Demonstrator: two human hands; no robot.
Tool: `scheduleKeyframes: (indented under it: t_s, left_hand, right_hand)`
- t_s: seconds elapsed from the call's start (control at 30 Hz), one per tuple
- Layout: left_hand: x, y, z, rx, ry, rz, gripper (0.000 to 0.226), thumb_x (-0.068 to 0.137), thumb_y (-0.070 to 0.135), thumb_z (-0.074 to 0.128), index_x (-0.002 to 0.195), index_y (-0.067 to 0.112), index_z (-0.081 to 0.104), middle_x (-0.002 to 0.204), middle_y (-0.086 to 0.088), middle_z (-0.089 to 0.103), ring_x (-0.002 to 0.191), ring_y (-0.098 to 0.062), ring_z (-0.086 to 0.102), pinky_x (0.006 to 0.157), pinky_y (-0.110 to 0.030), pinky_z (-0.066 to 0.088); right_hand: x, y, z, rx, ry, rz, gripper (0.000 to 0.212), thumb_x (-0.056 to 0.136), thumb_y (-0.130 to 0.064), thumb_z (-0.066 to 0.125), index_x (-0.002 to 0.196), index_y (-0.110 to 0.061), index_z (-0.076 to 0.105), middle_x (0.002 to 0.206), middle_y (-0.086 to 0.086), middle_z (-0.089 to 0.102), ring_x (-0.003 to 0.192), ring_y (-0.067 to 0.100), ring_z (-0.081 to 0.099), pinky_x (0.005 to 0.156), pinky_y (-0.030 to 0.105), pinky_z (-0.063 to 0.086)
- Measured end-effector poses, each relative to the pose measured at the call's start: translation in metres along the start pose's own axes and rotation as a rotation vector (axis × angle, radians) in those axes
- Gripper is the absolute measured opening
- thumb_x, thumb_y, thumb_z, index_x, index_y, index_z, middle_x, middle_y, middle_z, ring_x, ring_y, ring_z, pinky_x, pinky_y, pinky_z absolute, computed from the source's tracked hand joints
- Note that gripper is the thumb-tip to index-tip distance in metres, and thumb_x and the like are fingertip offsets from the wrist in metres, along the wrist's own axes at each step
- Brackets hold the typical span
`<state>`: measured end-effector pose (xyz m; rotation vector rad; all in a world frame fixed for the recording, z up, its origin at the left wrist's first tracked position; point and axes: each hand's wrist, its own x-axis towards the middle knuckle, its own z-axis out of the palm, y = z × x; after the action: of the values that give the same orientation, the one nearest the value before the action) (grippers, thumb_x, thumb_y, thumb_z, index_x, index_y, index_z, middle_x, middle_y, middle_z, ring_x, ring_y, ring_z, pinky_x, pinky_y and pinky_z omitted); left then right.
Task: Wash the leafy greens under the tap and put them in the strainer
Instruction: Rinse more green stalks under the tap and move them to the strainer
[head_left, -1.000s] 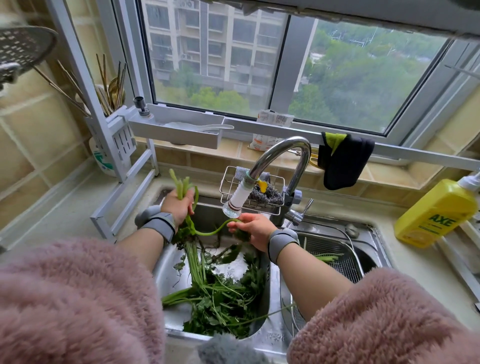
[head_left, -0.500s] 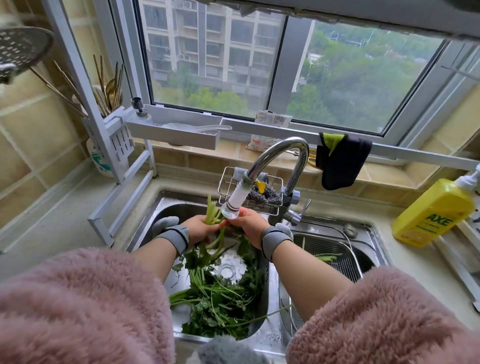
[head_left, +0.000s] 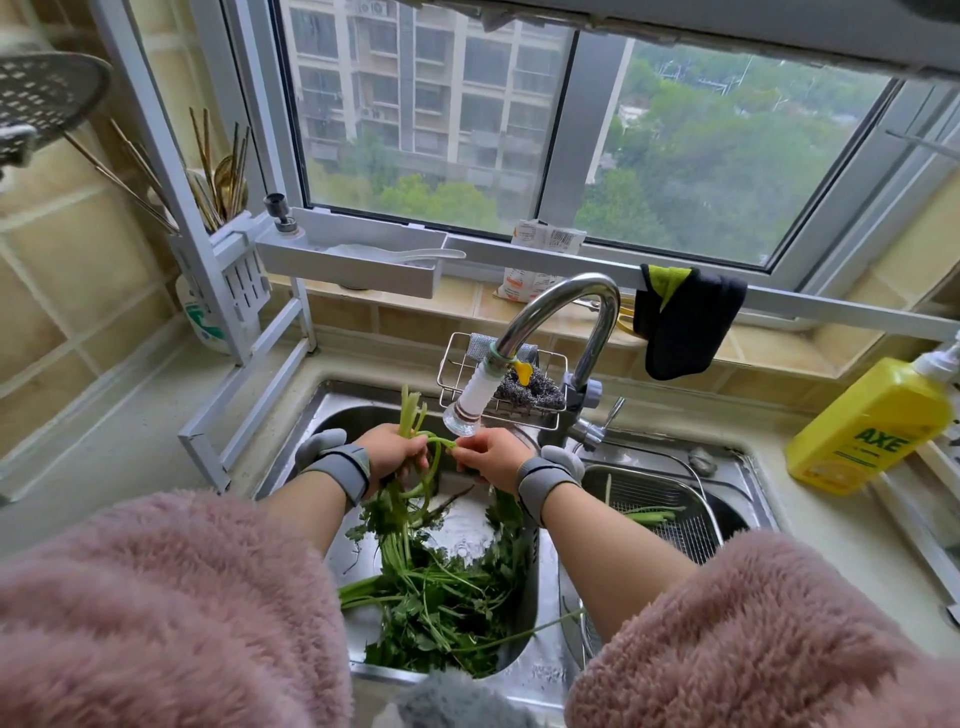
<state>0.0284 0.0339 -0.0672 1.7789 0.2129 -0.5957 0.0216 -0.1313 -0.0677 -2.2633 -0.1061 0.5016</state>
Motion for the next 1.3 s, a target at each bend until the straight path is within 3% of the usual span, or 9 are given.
scheduleKeyframes:
  t_s: [0.13,0.43,0.53,0.6,0.83,1.0,1.1,1.2,1.3]
  left_hand:
    - [0.002,0.005,-0.002,-0.129,0.085,-0.014,0.035,0.1,0.014,0.041,0.066,0.011,0.046,0.06,-0.002,0.043,0.051,-0.011,0.031,0.048,-0.018,0.028]
    - [0.005,0.001,-0.008,-0.137,0.174,0.006,0.034,0.099,0.016,0.042,0.067,0.009,0.049,0.062,-0.003,0.046,0.054,-0.013,0.034,0.053,-0.02,0.03]
    - [0.005,-0.002,-0.008,-0.067,0.15,0.021,0.032,0.098,0.015,0.045,0.068,0.008,0.054,0.062,-0.004,0.056,0.053,-0.014,0.037,0.054,-0.022,0.033]
    - [0.005,-0.004,-0.009,-0.021,0.13,0.026,0.031,0.097,0.015,0.047,0.069,0.008,0.057,0.059,0.0,0.062,0.053,-0.014,0.039,0.056,-0.023,0.035]
    - [0.008,-0.007,-0.002,0.059,0.122,-0.015,0.029,0.096,0.017,0.049,0.07,0.011,0.061,0.068,-0.004,0.048,0.057,-0.016,0.039,0.058,-0.026,0.035]
    - [0.012,-0.009,0.001,-0.041,0.056,-0.062,0.02,0.097,0.014,0.048,0.081,0.007,0.059,0.058,-0.001,0.064,0.055,-0.015,0.045,0.058,-0.027,0.04]
    - [0.009,-0.006,0.002,-0.115,-0.037,-0.106,0.016,0.096,0.013,0.048,0.098,0.002,0.06,0.085,-0.008,0.07,0.058,-0.016,0.049,0.056,-0.028,0.044]
    - [0.008,-0.004,0.006,-0.186,-0.115,-0.124,0.016,0.095,0.007,0.048,0.102,0.001,0.061,0.09,-0.012,0.067,0.058,-0.016,0.05,0.057,-0.028,0.046]
    - [0.006,-0.005,0.011,-0.225,-0.153,-0.113,0.014,0.093,0.002,0.048,0.097,0.003,0.062,0.077,-0.009,0.064,0.052,-0.013,0.055,0.055,-0.026,0.047]
  right_hand:
    - [-0.002,0.012,0.003,-0.164,-0.016,0.022,0.019,0.093,-0.024,0.055,0.091,-0.008,0.065,0.076,0.001,0.056,0.068,0.014,0.049,0.062,0.023,0.037]
    - [-0.003,0.024,0.001,0.086,0.06,0.105,0.016,0.093,-0.018,0.055,0.094,-0.008,0.067,0.083,0.004,0.072,0.07,0.01,0.06,0.072,0.023,0.052]
    - [-0.003,0.018,-0.003,0.331,0.097,0.157,0.023,0.097,-0.021,0.049,0.09,-0.006,0.065,0.052,-0.01,0.065,0.044,-0.005,0.056,0.044,0.009,0.043]
    - [-0.001,0.013,-0.002,0.415,0.107,0.179,0.029,0.098,-0.019,0.047,0.101,0.003,0.065,0.062,-0.006,0.065,0.046,-0.003,0.055,0.04,0.007,0.038]
    - [0.007,0.002,0.006,0.56,0.154,0.186,0.002,0.086,0.001,0.061,0.084,0.0,0.06,0.073,0.001,0.052,0.071,0.017,0.052,0.081,0.036,0.05]
    - [0.004,-0.002,0.001,0.532,0.146,0.163,0.033,0.084,-0.002,0.065,0.06,-0.015,0.046,0.055,-0.005,0.053,0.056,0.008,0.049,0.048,0.013,0.045]
    - [0.001,-0.004,0.0,0.516,0.13,0.14,0.033,0.084,-0.005,0.067,0.057,-0.015,0.048,0.051,-0.006,0.052,0.05,0.005,0.046,0.043,0.009,0.037]
    - [-0.004,-0.004,-0.003,0.532,0.111,0.122,0.022,0.085,-0.006,0.065,0.065,-0.012,0.06,0.049,-0.01,0.057,0.046,-0.002,0.051,0.043,0.006,0.038]
    - [-0.005,-0.004,-0.002,0.519,0.107,0.109,0.02,0.084,-0.008,0.066,0.101,0.004,0.068,0.081,0.006,0.068,0.064,0.006,0.055,0.057,0.008,0.045]
